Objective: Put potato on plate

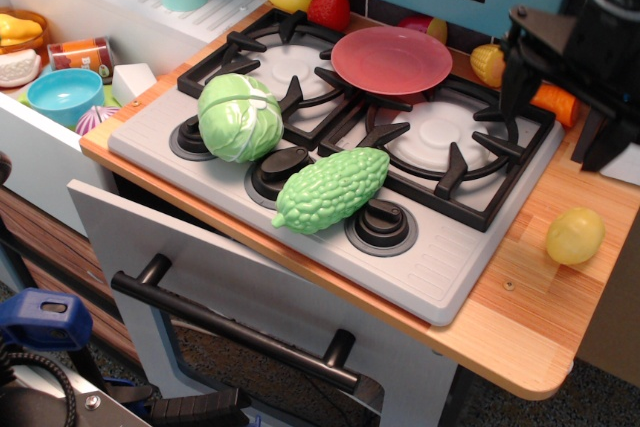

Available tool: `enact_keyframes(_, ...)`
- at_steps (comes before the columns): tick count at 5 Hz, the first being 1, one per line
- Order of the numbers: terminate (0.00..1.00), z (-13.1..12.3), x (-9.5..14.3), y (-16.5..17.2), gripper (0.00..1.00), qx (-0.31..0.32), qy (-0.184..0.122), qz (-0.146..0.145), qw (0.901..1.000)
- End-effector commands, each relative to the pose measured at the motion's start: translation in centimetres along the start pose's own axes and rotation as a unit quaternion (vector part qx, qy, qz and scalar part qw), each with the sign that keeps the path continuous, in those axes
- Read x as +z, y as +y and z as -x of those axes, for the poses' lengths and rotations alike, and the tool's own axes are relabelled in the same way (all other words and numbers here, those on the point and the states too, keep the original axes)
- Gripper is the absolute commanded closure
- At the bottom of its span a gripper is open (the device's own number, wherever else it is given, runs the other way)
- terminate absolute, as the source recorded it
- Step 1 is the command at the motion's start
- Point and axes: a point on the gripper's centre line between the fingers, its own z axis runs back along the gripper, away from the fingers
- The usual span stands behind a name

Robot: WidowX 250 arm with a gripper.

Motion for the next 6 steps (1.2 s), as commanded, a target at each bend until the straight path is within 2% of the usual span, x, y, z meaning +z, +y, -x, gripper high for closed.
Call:
enact_keyframes(1,0.0,1.0,-0.2,-1.2,0.0,-0.009,-0.026,-0.009,0.9996)
enact_keyframes(2,0.0,1.1,-2.4,-1.6,0.0,-0.003,-0.051,-0.01,0.9987)
enact_keyframes(3,0.0,0.5,-3.5,-2.1,0.0,-0.004,-0.071,0.004,0.9975)
enact_keyframes(4,0.0,-0.4,-3.7,-2.7,0.0,0.0,-0.085,0.018,0.9962)
enact_keyframes(6,0.0,-0.6,-5.2,-3.3,0.0,0.017,-0.097,0.061,0.9932)
